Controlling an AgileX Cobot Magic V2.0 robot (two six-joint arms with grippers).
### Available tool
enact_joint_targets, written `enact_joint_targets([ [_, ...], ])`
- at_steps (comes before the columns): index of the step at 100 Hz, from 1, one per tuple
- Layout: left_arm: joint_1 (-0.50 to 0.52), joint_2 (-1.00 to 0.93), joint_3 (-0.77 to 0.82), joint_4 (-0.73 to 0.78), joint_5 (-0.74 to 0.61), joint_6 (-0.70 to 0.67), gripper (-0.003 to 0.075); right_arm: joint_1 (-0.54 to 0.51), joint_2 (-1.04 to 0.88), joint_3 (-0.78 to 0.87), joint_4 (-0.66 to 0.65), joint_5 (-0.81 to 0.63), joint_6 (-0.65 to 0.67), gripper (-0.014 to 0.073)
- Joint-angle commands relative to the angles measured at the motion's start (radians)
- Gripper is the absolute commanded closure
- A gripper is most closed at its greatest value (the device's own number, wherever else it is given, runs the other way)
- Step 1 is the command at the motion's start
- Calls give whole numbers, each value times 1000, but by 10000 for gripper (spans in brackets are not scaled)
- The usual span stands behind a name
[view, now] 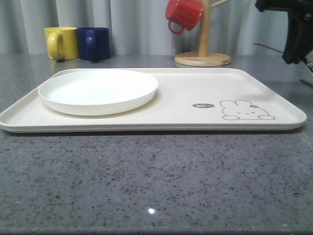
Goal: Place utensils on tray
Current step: 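Lower the right gripper and grasp the fork, then carry the fork onto the tray beside the plate and release it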
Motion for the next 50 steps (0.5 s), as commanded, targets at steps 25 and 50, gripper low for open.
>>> enact_joint_targets([
  [25,0,7,-28,-12,-77,2,739,245,-8,-43,-129,-135,303,652],
  [50,0,7,-28,-12,-77,2,739,376,68,-54,-277,-179,502,652],
])
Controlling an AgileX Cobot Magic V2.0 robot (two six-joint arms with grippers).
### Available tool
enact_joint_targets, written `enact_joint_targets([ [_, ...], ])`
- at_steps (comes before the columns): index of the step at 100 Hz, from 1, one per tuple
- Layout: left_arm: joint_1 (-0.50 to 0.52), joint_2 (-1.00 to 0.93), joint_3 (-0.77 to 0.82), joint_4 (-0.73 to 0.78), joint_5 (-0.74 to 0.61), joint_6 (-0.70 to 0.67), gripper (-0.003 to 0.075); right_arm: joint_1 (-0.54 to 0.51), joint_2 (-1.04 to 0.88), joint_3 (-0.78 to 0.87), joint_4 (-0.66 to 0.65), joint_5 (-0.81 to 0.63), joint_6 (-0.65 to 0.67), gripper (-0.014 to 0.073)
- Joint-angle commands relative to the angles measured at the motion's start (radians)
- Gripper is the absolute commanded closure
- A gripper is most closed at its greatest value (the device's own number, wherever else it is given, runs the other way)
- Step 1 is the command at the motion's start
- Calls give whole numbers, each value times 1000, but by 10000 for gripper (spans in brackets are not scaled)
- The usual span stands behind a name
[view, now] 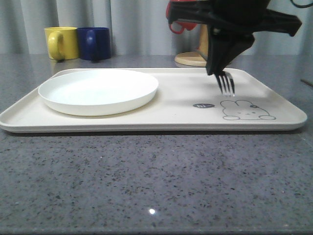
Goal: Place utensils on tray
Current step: 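Carry the fork onto the tray beside the plate and release it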
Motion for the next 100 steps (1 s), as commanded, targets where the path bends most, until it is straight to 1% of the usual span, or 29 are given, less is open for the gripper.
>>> enact_joint_targets([
  [1,0,7,-28,-12,-77,2,739,28,-14,-46,-69,-48,61,652],
  [14,0,7,-28,-12,-77,2,739,71,30,-82,-78,-45,67,652],
  [26,0,7,-28,-12,-77,2,739,89,64,-110,-83,-39,76,652],
  [70,0,7,-28,-12,-77,2,739,89,112,-115,-88,-33,93,642],
  [84,0,7,-28,-12,-77,2,739,89,112,-115,-88,-32,93,584],
  [91,0,7,-28,-12,-77,2,739,89,112,-115,-88,-32,93,526],
  [100,0,7,-28,-12,-77,2,739,89,112,-115,-88,-32,93,428],
])
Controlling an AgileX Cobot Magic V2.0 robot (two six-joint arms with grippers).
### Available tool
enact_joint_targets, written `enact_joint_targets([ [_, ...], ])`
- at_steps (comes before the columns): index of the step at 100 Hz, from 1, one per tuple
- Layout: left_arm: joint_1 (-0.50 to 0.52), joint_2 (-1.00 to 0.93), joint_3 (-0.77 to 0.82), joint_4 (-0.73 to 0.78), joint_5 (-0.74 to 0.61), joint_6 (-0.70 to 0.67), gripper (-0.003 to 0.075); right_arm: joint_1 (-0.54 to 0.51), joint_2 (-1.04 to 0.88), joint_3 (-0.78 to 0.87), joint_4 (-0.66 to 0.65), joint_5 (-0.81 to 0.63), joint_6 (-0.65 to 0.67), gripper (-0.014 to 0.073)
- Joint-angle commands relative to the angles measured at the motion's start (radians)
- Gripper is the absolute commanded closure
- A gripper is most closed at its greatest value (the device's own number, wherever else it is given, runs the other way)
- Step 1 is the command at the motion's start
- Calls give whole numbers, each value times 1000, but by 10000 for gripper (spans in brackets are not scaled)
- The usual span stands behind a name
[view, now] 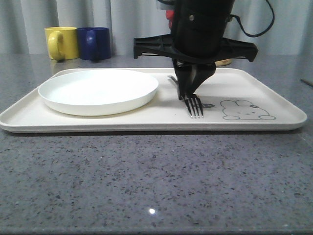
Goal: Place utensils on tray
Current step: 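Carry the fork onto the tray beside the plate and release it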
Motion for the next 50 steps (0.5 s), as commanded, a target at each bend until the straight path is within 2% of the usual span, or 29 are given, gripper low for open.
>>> enact_joint_targets([
  [1,0,7,-28,-12,-77,2,739,-1,-44,-34,-29,-26,3,412],
  [10,0,7,-28,-12,-77,2,739,-1,-44,-34,-29,-26,3,315],
  [22,0,7,-28,-12,-77,2,739,-1,-45,-34,-29,-26,3,237],
  [34,0,7,-28,-12,-77,2,739,-1,-53,-43,-29,-12,3,230],
  [50,0,7,-28,-12,-77,2,739,-1,-78,-104,-60,80,-20,229],
])
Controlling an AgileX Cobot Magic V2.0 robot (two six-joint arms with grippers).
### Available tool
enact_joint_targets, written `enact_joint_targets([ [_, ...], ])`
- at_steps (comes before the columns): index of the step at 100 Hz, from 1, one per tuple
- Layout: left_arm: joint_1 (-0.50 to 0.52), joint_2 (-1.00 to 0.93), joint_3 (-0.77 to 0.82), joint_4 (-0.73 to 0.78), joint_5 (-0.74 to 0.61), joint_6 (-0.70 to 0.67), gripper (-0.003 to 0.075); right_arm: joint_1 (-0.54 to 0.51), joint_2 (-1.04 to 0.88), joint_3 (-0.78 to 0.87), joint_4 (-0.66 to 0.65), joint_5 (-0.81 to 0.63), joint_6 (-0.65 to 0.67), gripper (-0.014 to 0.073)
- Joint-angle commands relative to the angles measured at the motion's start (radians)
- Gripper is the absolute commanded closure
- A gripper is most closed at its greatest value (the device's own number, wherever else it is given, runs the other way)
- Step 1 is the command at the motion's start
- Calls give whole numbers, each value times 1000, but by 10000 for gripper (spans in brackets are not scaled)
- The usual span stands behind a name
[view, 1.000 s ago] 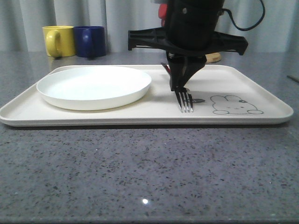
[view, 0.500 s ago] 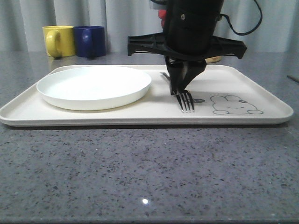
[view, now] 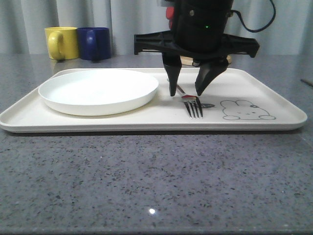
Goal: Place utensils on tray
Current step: 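Carry the fork onto the tray beside the plate and release it, then raise the right gripper away from the tray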
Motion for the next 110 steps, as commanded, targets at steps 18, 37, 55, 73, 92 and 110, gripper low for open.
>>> enact_joint_targets([
  [18,0,7,-28,-12,-77,2,739,-34,-134,-113,-63,93,-130,229],
  [37,0,7,-28,-12,-77,2,739,-159,-196,-111,-36,157,-250,229],
  [55,0,7,-28,-12,-77,2,739,-317,-206,-108,-9,220,-362,229],
  [73,0,7,-28,-12,-77,2,739,-490,-206,-80,95,229,-489,231],
  [92,0,7,-28,-12,-77,2,739,-612,-206,-13,170,203,-600,231],
  [110,0,7,-28,-12,-77,2,739,-674,-206,61,223,160,-666,231],
])
